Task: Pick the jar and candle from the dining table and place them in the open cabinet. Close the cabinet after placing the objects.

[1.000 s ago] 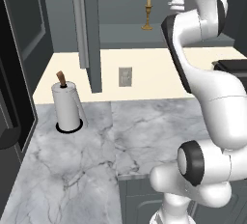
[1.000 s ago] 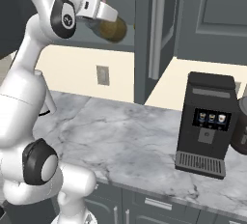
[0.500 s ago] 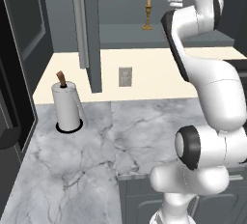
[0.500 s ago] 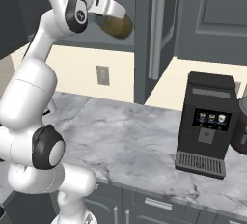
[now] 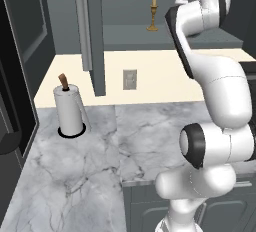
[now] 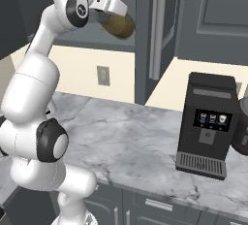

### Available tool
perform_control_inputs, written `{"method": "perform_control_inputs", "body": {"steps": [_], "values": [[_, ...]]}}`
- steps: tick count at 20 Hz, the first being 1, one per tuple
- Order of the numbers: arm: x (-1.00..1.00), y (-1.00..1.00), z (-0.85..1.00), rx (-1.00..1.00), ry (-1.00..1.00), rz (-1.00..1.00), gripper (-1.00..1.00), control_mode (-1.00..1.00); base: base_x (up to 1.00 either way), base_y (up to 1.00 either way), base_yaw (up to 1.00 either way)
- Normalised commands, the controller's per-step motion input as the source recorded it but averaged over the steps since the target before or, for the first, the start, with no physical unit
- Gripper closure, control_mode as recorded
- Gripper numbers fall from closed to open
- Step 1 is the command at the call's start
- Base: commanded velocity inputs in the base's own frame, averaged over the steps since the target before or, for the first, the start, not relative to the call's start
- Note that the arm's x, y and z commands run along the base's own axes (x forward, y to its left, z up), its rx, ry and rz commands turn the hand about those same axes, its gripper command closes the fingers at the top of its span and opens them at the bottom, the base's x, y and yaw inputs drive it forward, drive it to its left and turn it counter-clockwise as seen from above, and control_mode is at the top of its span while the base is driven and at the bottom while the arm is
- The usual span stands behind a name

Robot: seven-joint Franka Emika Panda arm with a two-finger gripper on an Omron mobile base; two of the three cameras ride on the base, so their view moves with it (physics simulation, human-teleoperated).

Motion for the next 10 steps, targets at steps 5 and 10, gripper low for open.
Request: {"method": "perform_control_inputs", "body": {"steps": [5,10], "values": [[0.04,-0.01,-0.01,0.06,-0.07,0.00,-1.00,-1.00,0.00,0.00,0.00],[0.07,-0.36,0.00,0.14,-0.15,0.03,-1.00,-1.00,0.00,0.00,0.00]]}}
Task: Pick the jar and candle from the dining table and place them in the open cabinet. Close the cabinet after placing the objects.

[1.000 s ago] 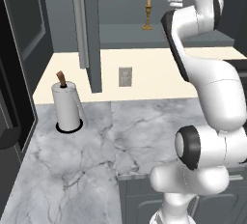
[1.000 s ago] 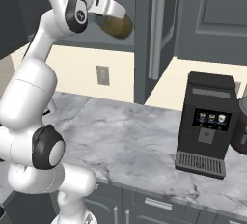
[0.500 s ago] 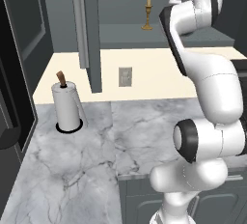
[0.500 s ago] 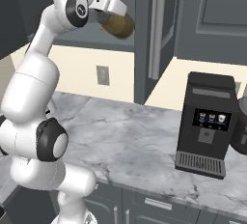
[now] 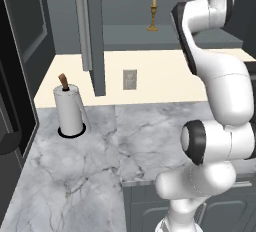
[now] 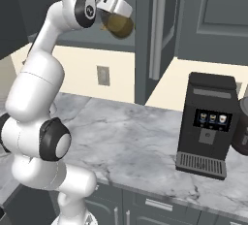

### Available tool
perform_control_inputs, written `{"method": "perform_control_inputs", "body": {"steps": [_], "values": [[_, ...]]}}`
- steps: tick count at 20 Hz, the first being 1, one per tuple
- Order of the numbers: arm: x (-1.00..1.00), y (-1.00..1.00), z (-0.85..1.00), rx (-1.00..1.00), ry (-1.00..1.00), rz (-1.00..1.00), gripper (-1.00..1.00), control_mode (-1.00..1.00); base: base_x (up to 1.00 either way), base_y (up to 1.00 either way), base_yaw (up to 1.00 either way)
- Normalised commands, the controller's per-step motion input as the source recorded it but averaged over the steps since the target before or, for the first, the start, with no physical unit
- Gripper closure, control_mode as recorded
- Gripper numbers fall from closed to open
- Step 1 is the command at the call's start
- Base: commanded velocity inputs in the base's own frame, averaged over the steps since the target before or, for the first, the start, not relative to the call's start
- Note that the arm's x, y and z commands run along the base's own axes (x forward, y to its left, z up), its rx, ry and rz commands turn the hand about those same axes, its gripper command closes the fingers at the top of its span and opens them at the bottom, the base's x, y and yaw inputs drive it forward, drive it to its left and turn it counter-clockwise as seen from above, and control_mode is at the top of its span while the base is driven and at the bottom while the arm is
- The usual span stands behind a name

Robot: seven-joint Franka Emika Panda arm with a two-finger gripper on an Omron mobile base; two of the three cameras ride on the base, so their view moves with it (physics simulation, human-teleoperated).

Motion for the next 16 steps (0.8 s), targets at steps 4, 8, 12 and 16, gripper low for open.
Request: {"method": "perform_control_inputs", "body": {"steps": [4,8,12,16], "values": [[0.12,-0.26,0.00,0.08,-0.08,0.00,-1.00,-1.00,0.00,0.00,0.00],[0.22,-0.10,0.00,0.05,0.00,0.00,-1.00,-1.00,0.00,0.00,0.00],[0.21,0.00,0.00,0.01,0.01,0.00,-1.00,-1.00,0.00,0.00,0.00],[0.21,0.00,0.00,0.00,0.00,0.00,-1.00,-1.00,0.00,0.00,0.00]]}}
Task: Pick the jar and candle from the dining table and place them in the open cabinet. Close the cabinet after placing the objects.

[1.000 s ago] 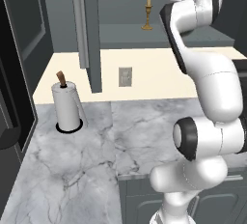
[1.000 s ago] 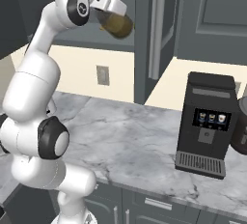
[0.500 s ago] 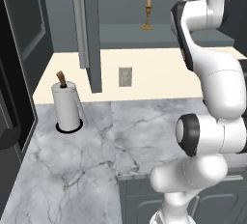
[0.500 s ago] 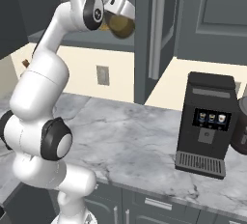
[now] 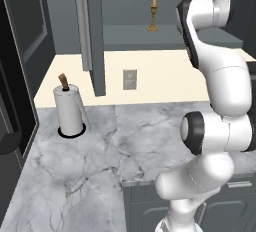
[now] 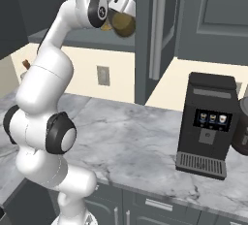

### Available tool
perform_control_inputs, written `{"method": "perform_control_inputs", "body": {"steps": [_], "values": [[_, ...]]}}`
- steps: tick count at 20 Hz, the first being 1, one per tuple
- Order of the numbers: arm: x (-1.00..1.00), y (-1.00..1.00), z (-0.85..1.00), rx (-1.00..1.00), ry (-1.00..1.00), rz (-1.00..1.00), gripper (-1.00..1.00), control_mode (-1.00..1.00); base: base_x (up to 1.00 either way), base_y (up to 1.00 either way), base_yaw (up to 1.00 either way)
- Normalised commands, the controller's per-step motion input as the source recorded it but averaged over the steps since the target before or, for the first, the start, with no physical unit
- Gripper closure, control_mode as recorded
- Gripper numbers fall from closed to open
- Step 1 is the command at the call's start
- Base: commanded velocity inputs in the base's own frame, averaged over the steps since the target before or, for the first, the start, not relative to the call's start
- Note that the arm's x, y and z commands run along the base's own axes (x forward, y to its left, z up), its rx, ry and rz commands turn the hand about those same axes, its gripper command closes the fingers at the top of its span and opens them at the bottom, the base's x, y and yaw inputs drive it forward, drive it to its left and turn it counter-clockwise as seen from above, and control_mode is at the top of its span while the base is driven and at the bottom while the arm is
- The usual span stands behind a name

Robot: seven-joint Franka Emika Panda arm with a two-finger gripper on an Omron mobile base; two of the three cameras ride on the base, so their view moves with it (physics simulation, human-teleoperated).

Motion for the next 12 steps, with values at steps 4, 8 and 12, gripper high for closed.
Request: {"method": "perform_control_inputs", "body": {"steps": [4,8,12], "values": [[0.26,0.00,0.00,0.03,0.00,0.00,-1.00,-1.00,0.00,0.00,0.00],[0.07,0.00,0.01,0.01,-0.03,0.00,-1.00,-1.00,0.00,0.00,0.00],[-0.02,-0.01,-0.02,0.00,0.00,0.00,-1.00,-1.00,0.00,0.00,0.00]]}}
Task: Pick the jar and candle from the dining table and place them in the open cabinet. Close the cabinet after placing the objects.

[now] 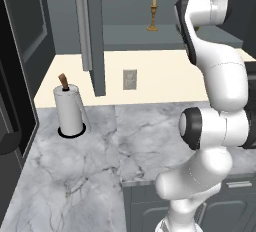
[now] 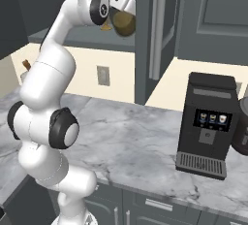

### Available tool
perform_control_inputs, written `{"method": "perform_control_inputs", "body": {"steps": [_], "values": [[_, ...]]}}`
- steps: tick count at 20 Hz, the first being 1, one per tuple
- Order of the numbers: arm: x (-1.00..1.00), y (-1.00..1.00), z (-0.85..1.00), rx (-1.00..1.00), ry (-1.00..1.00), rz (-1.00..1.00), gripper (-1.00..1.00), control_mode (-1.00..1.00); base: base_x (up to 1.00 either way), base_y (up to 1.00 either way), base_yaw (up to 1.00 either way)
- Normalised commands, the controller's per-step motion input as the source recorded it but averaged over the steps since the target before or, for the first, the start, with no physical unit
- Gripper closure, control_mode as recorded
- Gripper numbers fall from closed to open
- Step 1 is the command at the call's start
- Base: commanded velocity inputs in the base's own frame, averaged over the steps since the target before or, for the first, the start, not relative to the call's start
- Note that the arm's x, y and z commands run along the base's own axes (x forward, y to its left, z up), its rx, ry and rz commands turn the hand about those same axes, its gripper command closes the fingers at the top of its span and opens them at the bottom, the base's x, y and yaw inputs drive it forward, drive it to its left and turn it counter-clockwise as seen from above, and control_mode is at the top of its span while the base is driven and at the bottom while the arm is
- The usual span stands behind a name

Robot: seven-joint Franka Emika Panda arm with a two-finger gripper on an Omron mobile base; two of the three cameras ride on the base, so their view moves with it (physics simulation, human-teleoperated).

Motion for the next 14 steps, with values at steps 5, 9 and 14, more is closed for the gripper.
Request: {"method": "perform_control_inputs", "body": {"steps": [5,9,14], "values": [[-0.05,-0.08,0.00,0.00,-0.02,0.00,-1.00,-1.00,0.00,0.00,0.00],[0.14,-0.01,0.00,0.00,0.00,0.00,-1.00,-1.00,0.00,0.00,0.00],[0.19,0.00,-0.08,0.02,0.00,0.07,-1.00,-1.00,0.00,0.00,0.00]]}}
